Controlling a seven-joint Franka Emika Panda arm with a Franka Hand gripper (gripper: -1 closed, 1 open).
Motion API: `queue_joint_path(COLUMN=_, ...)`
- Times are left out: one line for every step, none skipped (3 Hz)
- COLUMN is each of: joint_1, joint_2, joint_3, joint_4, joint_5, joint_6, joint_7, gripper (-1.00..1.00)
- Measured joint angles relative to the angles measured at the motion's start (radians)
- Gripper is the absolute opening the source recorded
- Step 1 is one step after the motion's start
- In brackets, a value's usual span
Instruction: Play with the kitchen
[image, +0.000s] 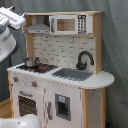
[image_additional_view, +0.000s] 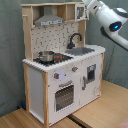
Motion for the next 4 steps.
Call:
queue_joint_path(joint_1=-0.038, joint_2=-0.044, joint_3=0.005, joint_4=0.005, joint_5=0.0, joint_6=-0.028, joint_7=0.093, gripper=1.0)
queue_joint_path(joint_1=-0.075, joint_2=-0.086, joint_3=0.01, joint_4=0.008, joint_5=0.0, joint_6=-0.056, joint_7=0.187, gripper=1.0)
queue_joint_path(joint_1=-0.108, joint_2=-0.122, joint_3=0.015, joint_4=0.01, joint_5=0.0, joint_6=-0.085, joint_7=0.279, gripper=1.0)
queue_joint_path(joint_1=-0.139, joint_2=-0.154, joint_3=0.022, joint_4=0.012, joint_5=0.0, joint_6=-0.119, joint_7=0.37, gripper=1.0)
